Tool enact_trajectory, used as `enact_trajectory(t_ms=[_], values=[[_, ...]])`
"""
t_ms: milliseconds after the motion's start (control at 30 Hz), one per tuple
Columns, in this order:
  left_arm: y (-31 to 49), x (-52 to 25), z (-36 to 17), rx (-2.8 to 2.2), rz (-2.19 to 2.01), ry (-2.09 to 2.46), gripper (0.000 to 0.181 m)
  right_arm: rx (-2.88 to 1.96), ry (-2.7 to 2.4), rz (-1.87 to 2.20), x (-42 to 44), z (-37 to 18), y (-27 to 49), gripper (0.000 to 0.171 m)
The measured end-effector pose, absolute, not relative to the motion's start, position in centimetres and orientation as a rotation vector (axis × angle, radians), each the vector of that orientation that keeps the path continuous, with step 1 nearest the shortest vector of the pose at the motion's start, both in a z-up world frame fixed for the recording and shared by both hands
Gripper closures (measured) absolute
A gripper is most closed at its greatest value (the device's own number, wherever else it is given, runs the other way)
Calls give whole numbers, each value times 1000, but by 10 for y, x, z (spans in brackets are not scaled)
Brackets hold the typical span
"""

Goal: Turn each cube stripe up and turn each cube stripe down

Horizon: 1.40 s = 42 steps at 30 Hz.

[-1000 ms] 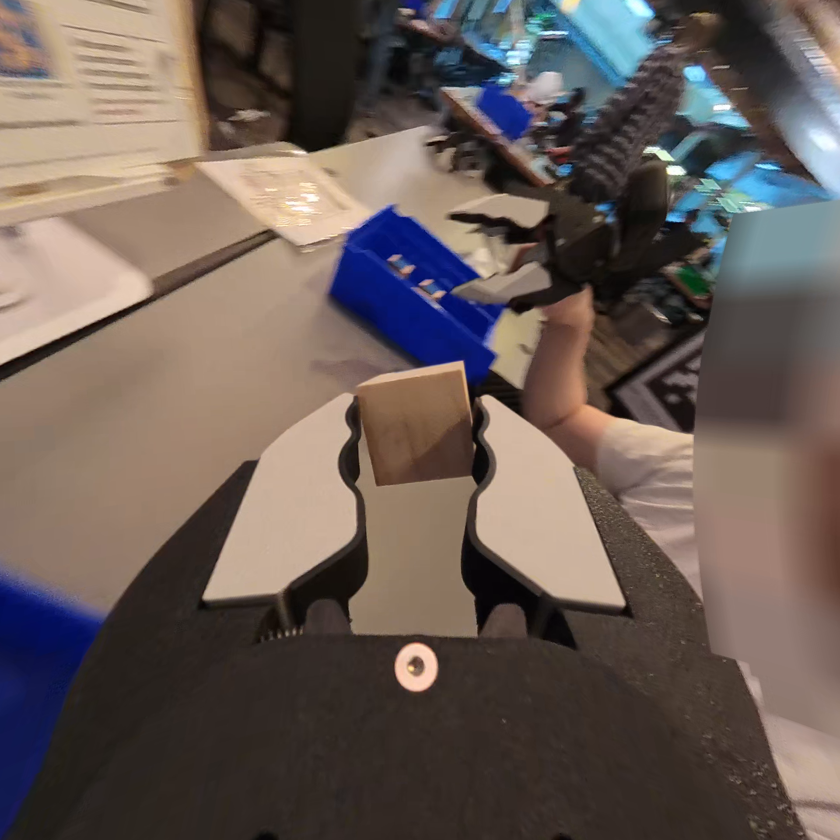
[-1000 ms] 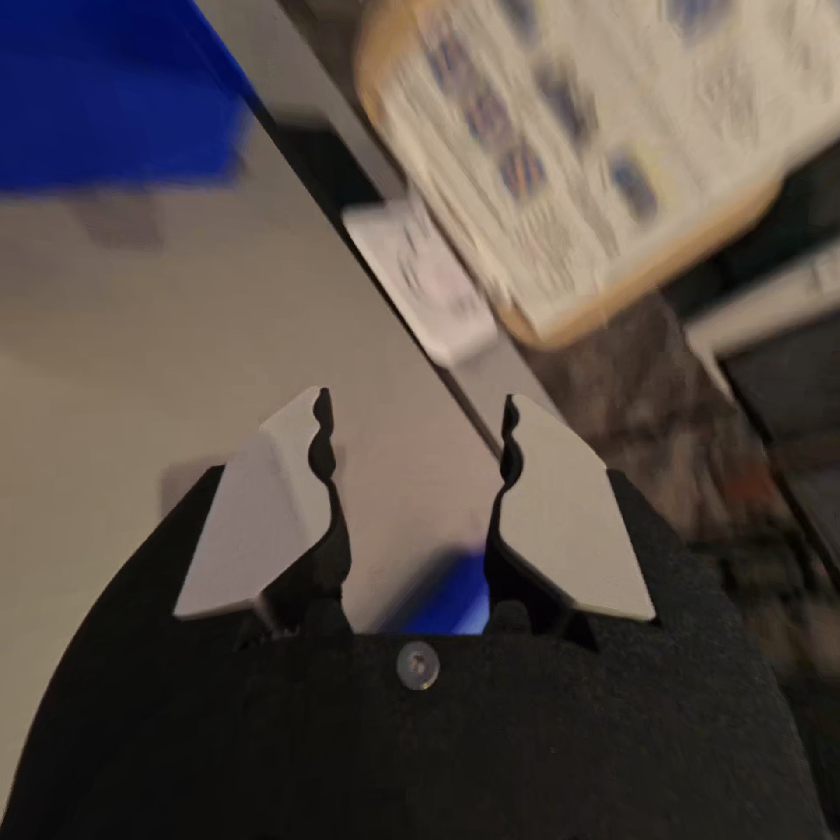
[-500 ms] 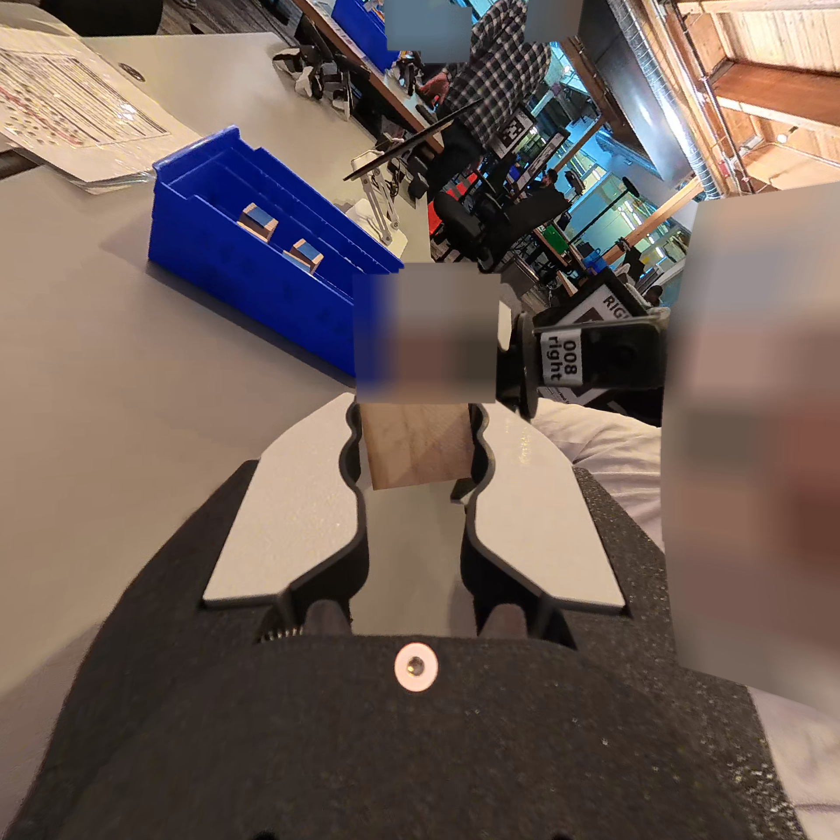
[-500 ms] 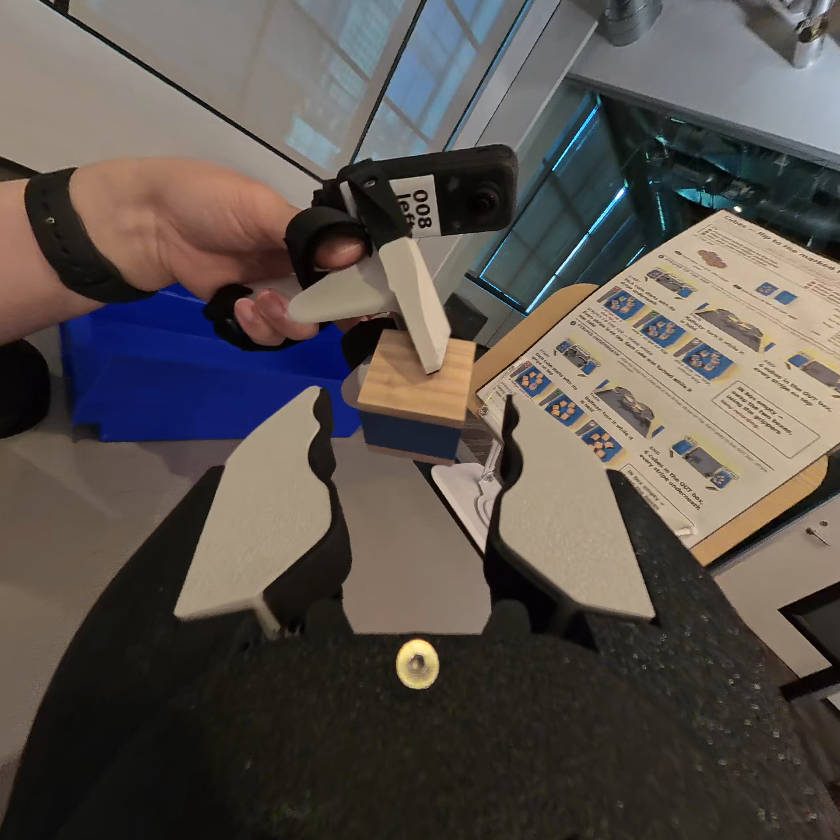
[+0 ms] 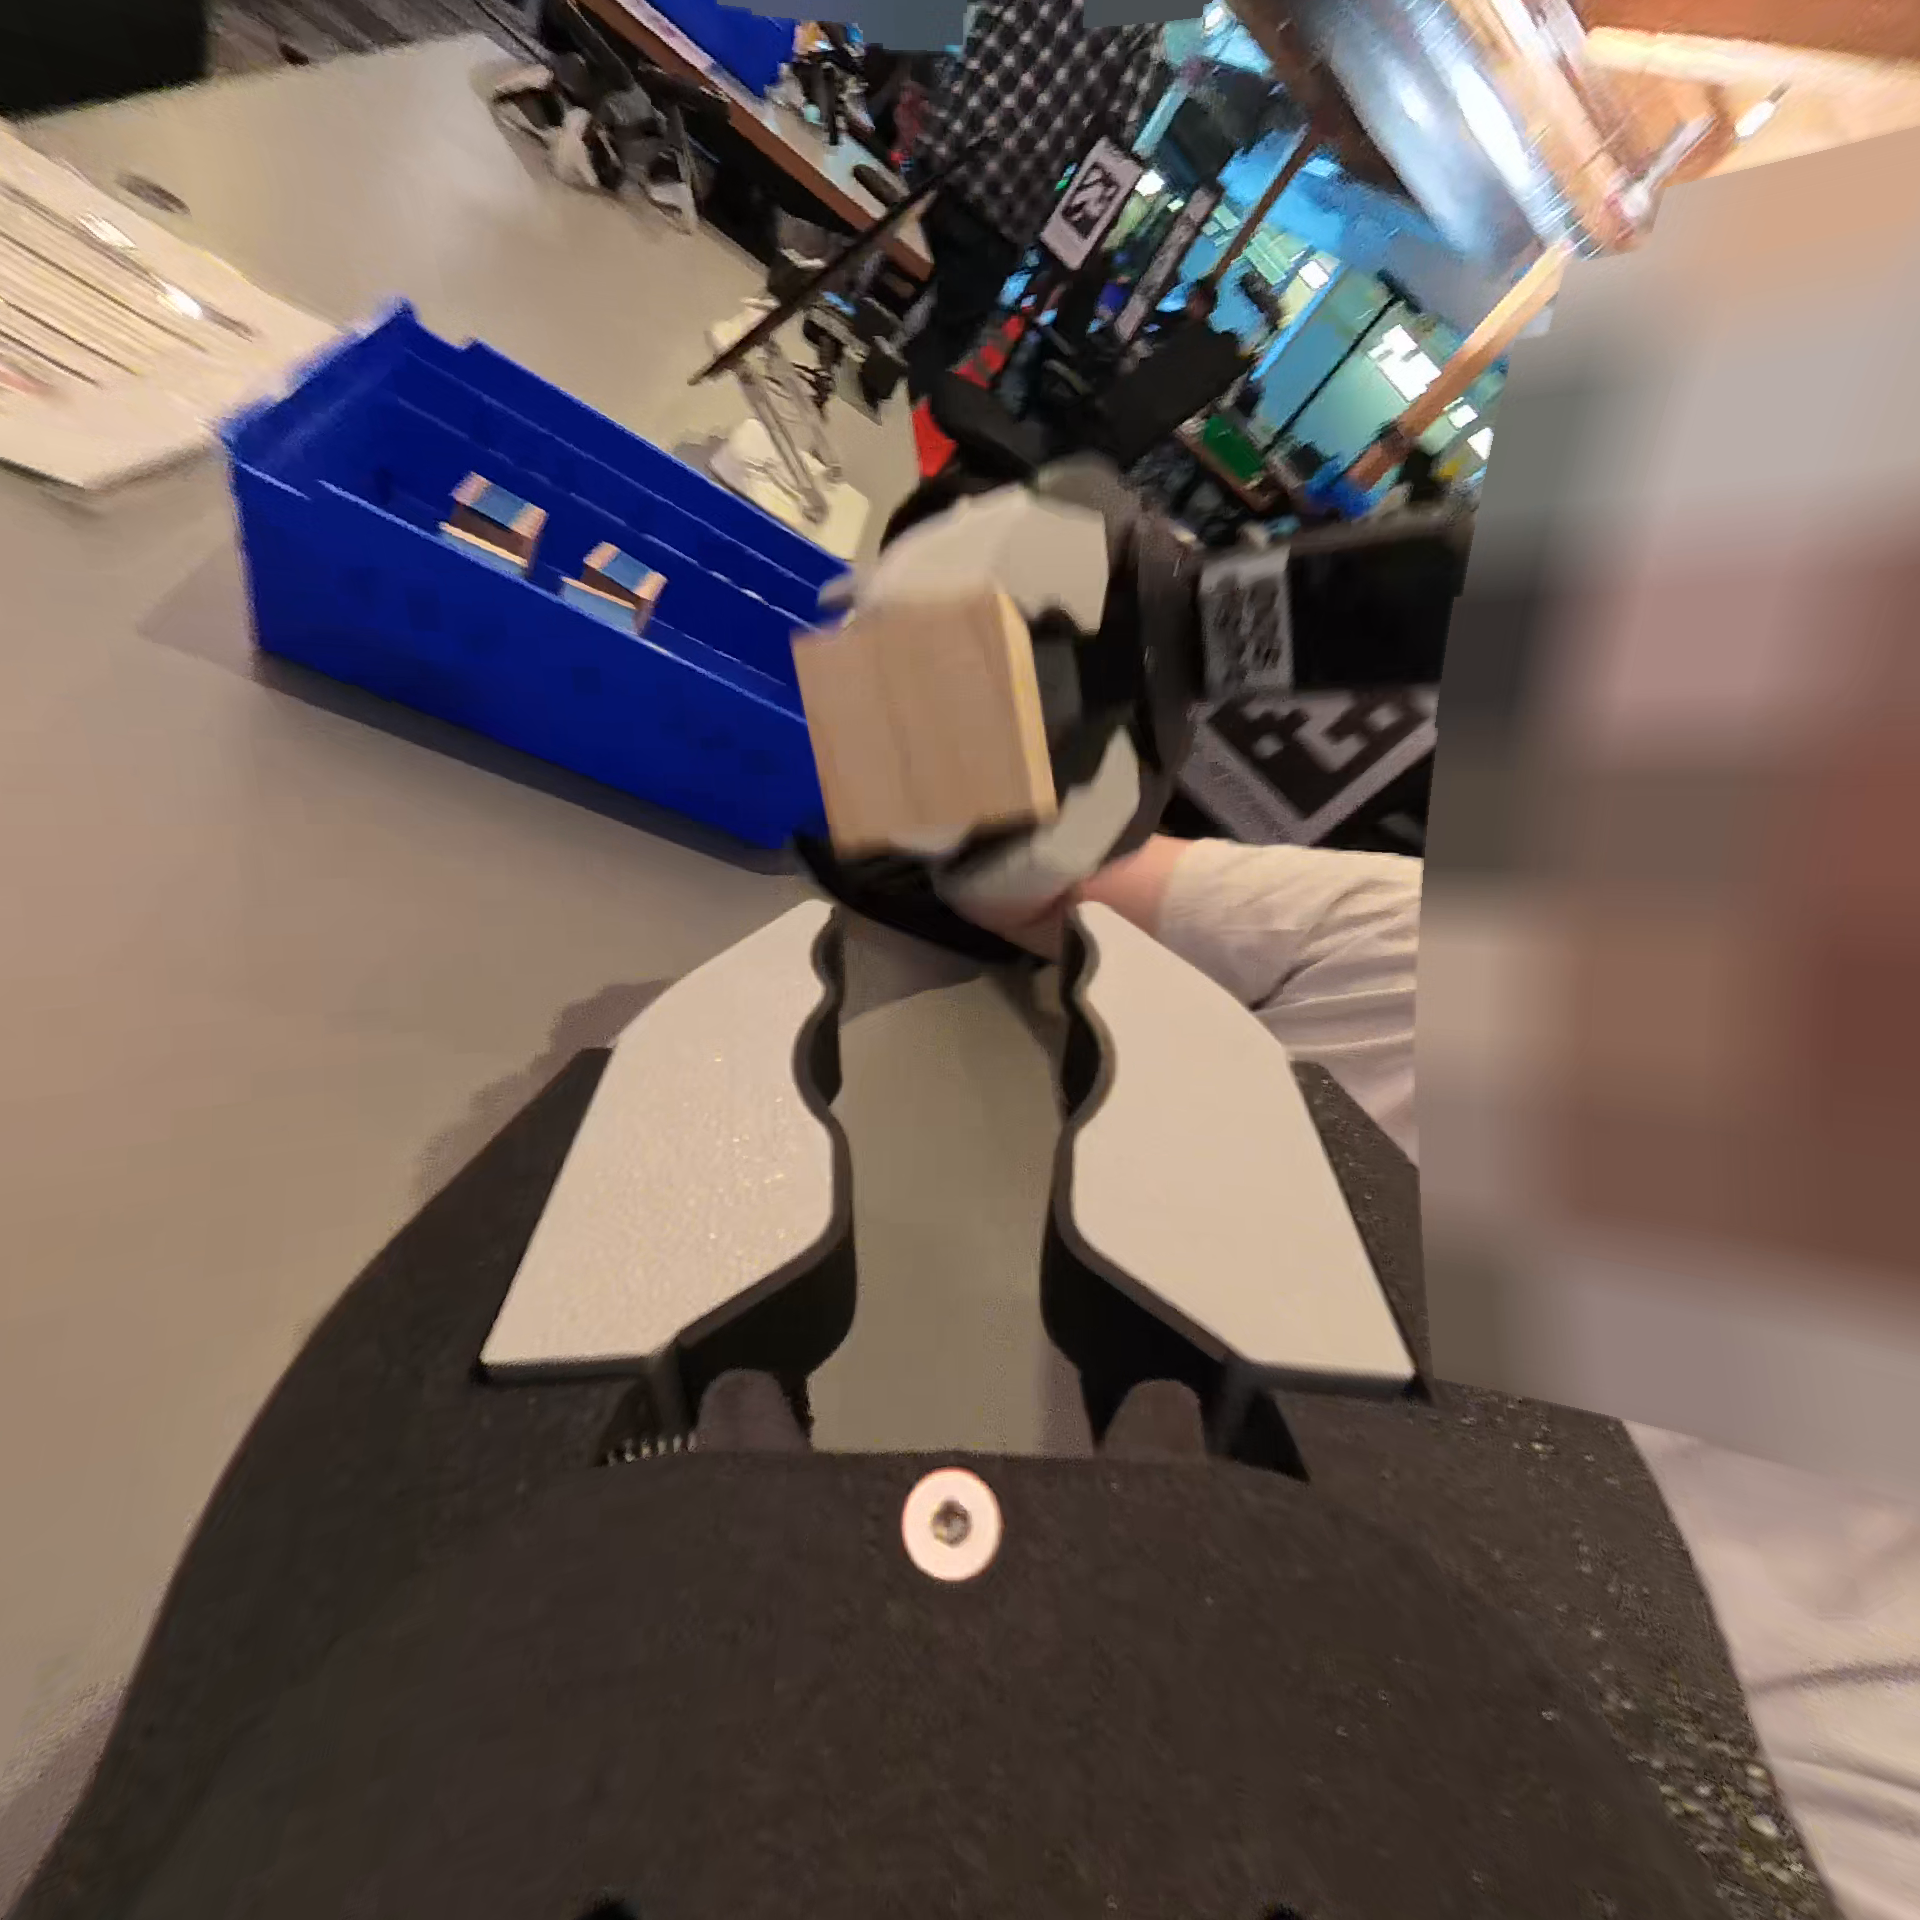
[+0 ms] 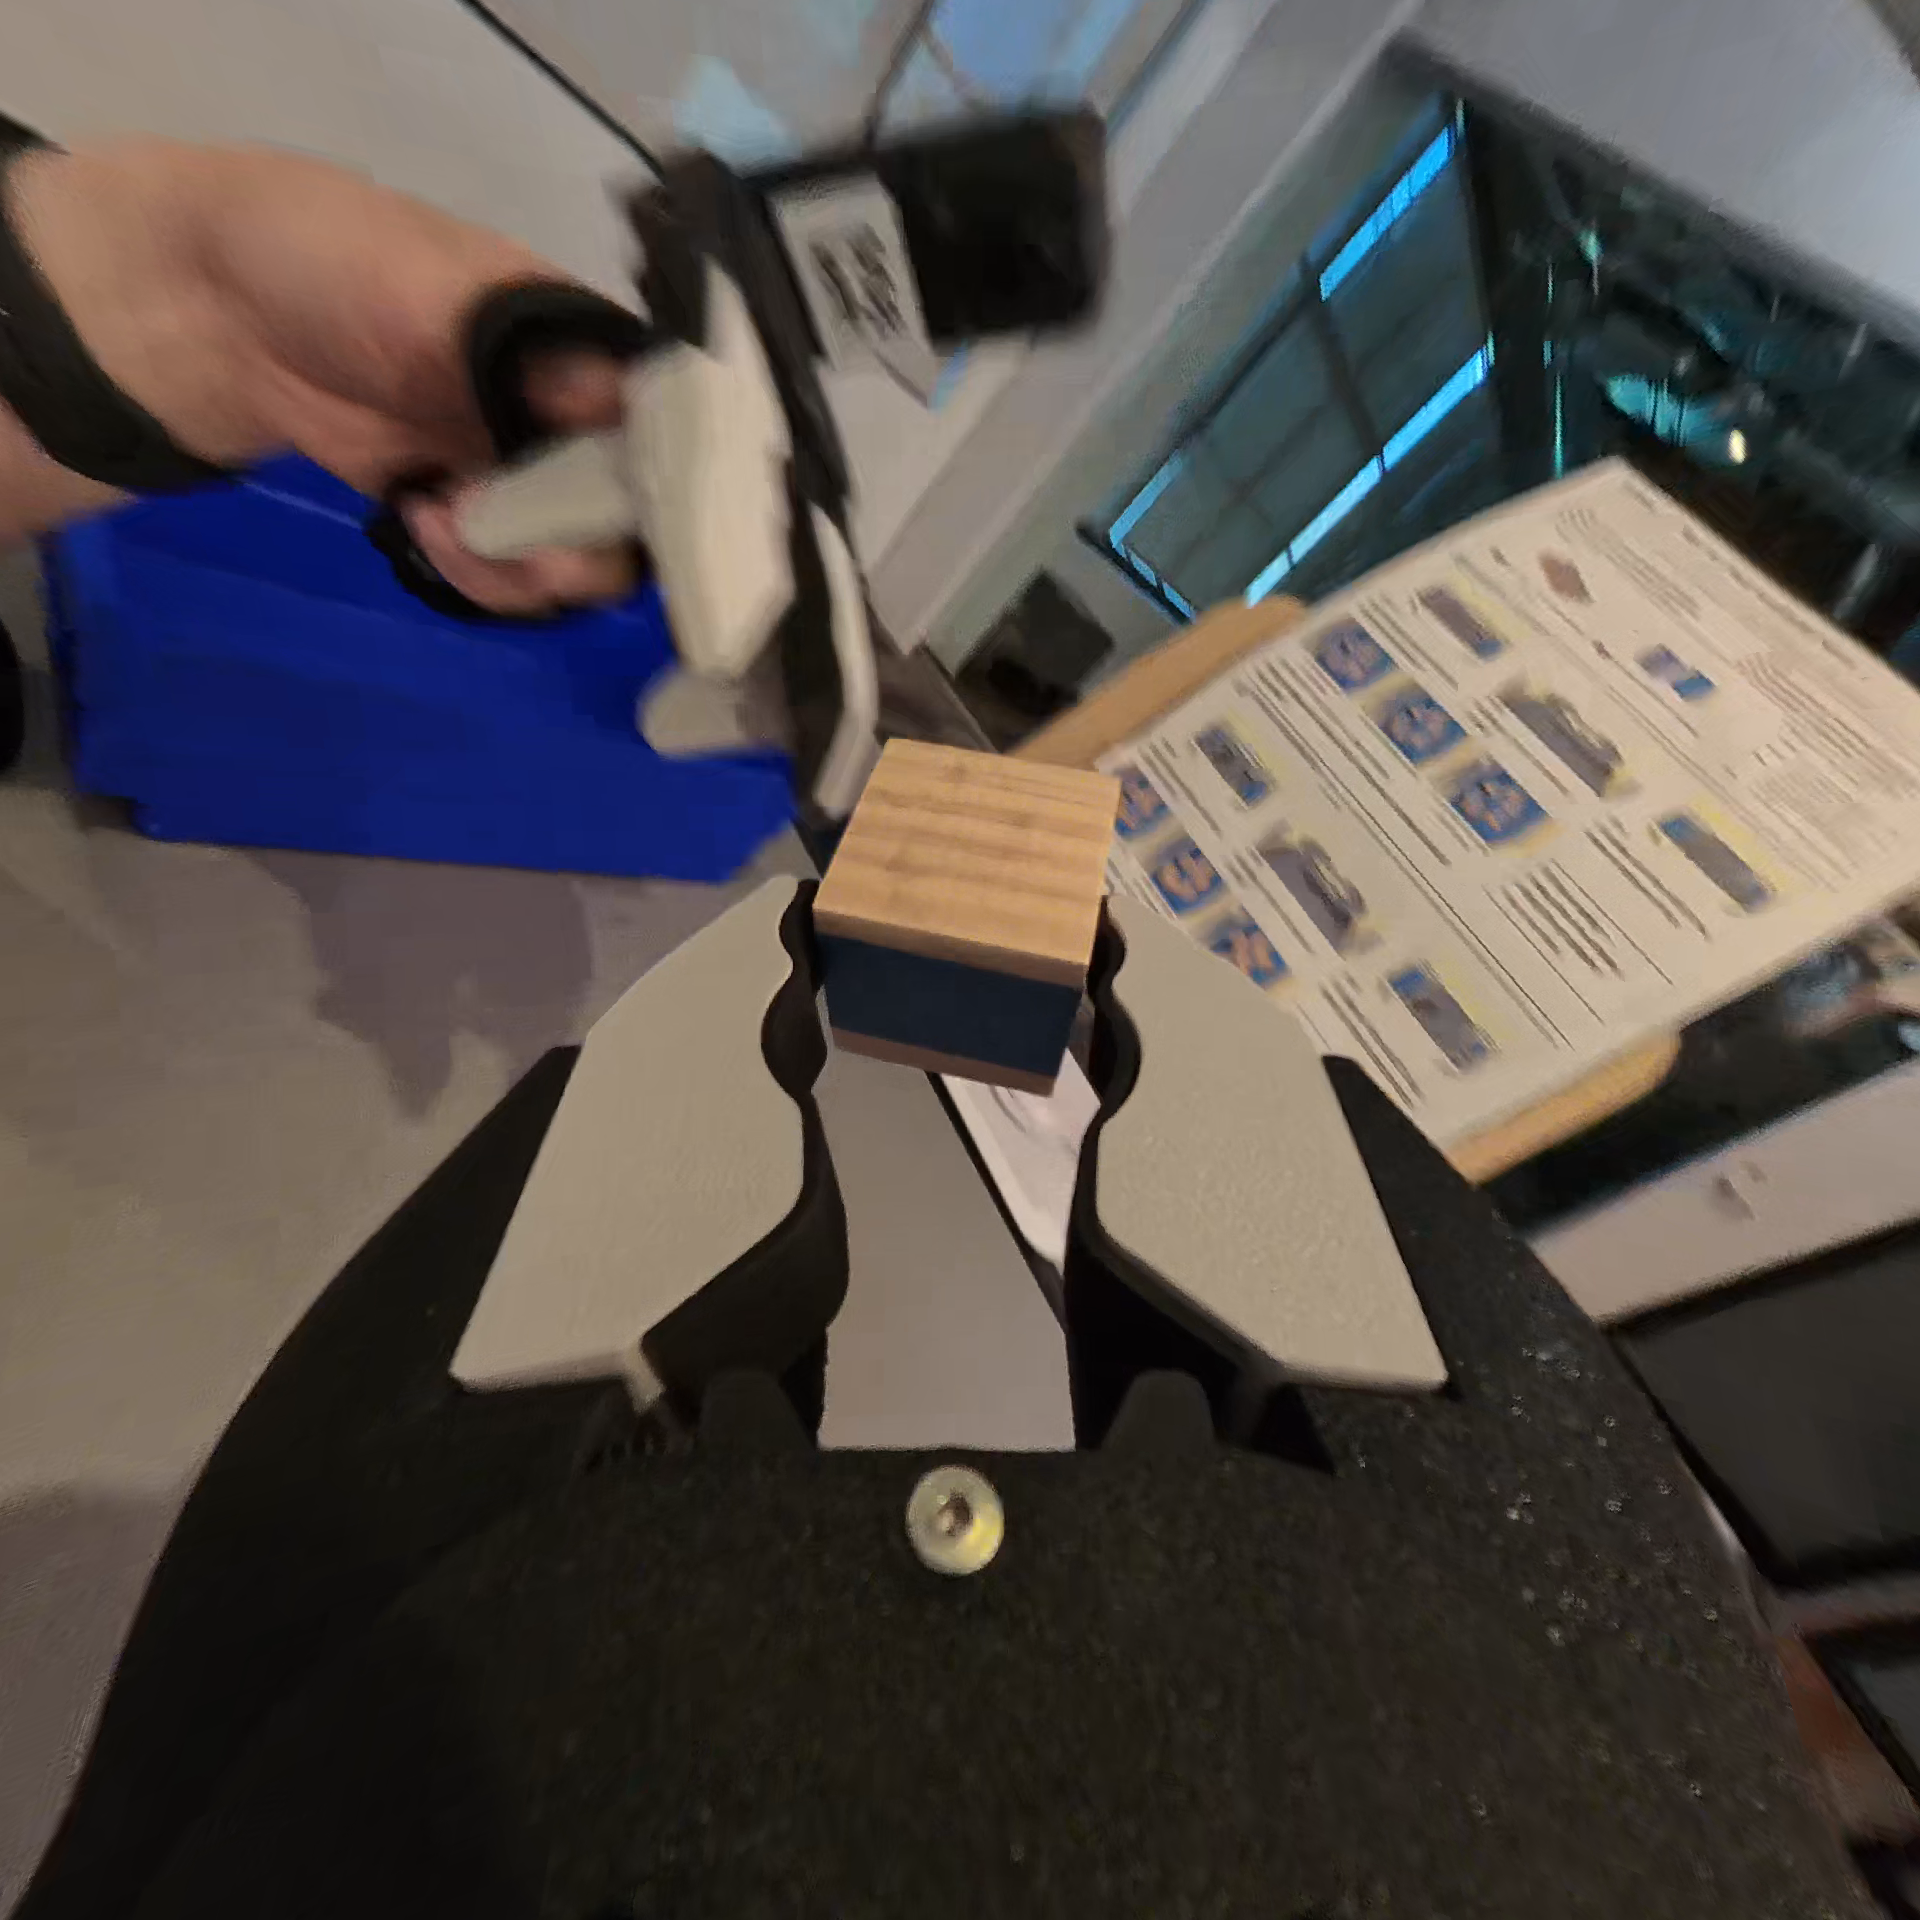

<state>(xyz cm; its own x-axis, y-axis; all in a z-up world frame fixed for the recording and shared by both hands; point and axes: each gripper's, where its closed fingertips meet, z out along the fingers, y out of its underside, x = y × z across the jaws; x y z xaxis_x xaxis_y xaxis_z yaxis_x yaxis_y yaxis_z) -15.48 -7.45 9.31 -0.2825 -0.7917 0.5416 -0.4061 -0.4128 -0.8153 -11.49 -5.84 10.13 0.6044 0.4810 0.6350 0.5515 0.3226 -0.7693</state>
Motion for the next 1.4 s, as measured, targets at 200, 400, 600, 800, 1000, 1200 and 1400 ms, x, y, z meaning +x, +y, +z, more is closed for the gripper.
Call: enact_trajectory(t_ms=[200, 400, 600, 800, 1000, 1200, 1400], values=[[-70, -179, 125, -1457, -1488, 1466, 145, -2038, -652, 11, 53, 66, -37, 122], [-72, -182, 122, -1524, -1452, 1459, 146, -2669, -234, 321, 153, -33, -72, 122], [-76, -173, 112, -1573, -1447, 1489, 147, -2929, -208, 344, 162, -90, -79, 122], [-79, -171, 107, -1602, -1445, 1501, 148, -3127, -153, 157, 173, -125, -85, 122], [-80, -171, 106, -1613, -1440, 1506, 148, -3146, -132, 165, 170, -134, -81, 122], [-81, -171, 105, -1622, -1442, 1511, 148, -3160, -123, 176, 169, -140, -79, 122], [-82, -173, 110, -1593, -1428, 1510, 148, -3065, -122, 196, 169, -118, -74, 120]])
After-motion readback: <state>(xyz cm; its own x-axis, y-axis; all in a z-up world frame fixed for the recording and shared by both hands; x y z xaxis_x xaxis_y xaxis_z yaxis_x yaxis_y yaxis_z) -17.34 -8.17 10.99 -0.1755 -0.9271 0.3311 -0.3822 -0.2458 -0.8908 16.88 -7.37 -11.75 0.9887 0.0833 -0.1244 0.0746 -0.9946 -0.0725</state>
